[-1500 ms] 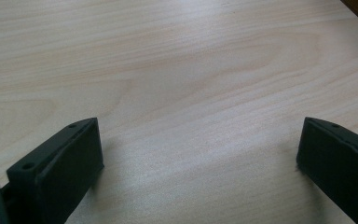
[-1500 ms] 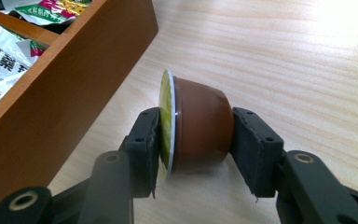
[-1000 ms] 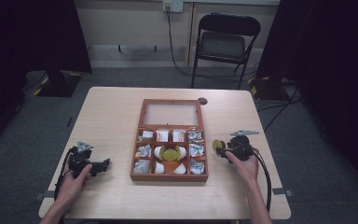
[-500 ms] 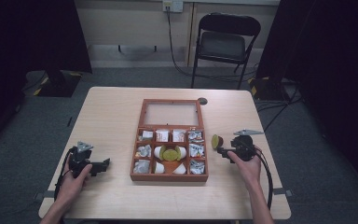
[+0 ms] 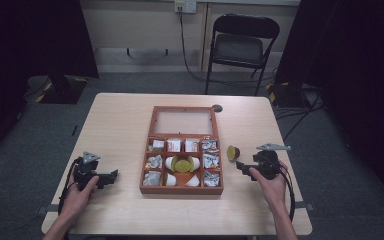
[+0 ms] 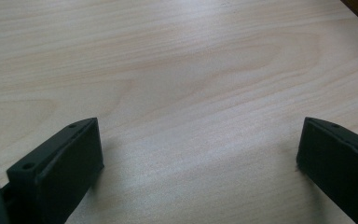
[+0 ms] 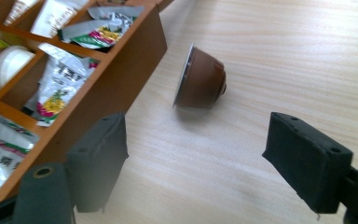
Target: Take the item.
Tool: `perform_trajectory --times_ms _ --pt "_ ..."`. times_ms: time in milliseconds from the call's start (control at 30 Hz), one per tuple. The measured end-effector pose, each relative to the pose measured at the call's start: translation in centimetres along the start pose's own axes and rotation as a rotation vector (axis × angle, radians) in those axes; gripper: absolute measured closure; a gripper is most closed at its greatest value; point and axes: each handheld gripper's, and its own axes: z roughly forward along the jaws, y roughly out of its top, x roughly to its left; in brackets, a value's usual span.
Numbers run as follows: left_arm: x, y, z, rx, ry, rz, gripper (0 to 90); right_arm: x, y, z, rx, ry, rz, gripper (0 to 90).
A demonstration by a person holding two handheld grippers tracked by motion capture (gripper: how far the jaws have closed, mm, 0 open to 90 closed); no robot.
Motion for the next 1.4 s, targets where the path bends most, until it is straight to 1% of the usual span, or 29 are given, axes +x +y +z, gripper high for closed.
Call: perform_trajectory --times_ms 100,200,267,333,400,533,667,733,800,867,933,1000,1067,1100,1133,1167,1233,1333,1400 --pt "0.0 0.0 0.0 0.000 0.000 0.000 0.0 0.1 -0.4 -0.9 -0.013 -0.012 0.001 18.1" --pt "0.0 0.0 0.0 -0.001 -0.001 -0.001 0.0 -0.1 -1.0 -1.4 0.003 -0.042 0.006 17.3" --pt "0.0 0.0 0.0 0.000 -0.001 0.000 0.0 -0.3 -1.5 -1.7 0.003 -0.042 0.018 17.1" --pt "0.0 0.0 0.0 0.000 0.000 0.000 0.0 -0.5 -2.0 -2.1 0.008 -0.063 0.020 16.5" --pt "0.0 0.0 0.0 -0.001 0.000 0.000 0.0 -0.9 -2.5 -2.6 0.010 -0.070 0.026 16.4" --pt "0.0 0.0 0.0 0.000 -0.001 0.000 0.0 -1.7 -3.5 -3.5 0.001 -0.100 0.054 16.0" --pt "0.0 0.0 0.0 0.000 0.000 0.000 0.0 -2.8 -4.6 -4.1 0.012 -0.139 0.072 16.1" --pt "0.0 0.0 0.0 0.000 0.000 -0.001 0.0 -3.1 -4.8 -4.2 0.022 -0.175 0.069 16.5" --pt "0.0 0.0 0.0 0.000 0.000 0.000 0.0 -3.5 -5.1 -4.2 0.032 -0.179 0.085 16.4" --pt "0.0 0.0 0.0 0.001 0.000 0.000 0.0 -3.8 -5.6 -3.9 0.055 -0.195 0.086 16.4" --pt "0.0 0.0 0.0 0.001 -0.001 0.000 0.0 -4.1 -6.0 -3.7 0.074 -0.205 0.100 15.8" --pt "0.0 0.0 0.0 0.000 -0.001 0.000 0.0 -4.3 -6.2 -3.6 0.083 -0.222 0.092 15.4" --pt "0.0 0.0 0.0 0.000 0.000 0.000 0.0 -4.5 -6.5 -3.3 0.092 -0.249 0.061 15.1" --pt "0.0 0.0 0.0 0.000 -0.001 0.001 0.0 -4.7 -6.7 -3.1 0.102 -0.250 0.057 15.1" --pt "0.0 0.0 0.0 0.001 -0.001 0.000 0.0 -4.8 -6.9 -2.9 0.106 -0.249 0.063 13.9" --pt "0.0 0.0 0.0 0.001 -0.001 0.000 0.0 -4.8 -6.9 -2.8 0.099 -0.266 0.055 13.9" --pt "0.0 0.0 0.0 0.000 -0.001 0.000 0.0 -4.7 -7.0 -2.6 0.083 -0.269 0.054 13.7" --pt "0.0 0.0 0.0 0.000 0.000 0.000 0.0 -4.6 -7.4 -2.1 0.021 -0.269 0.039 10.0" --pt "0.0 0.0 0.0 0.000 0.001 0.000 0.0 -4.4 -7.5 -1.9 0.006 -0.279 0.045 9.2"
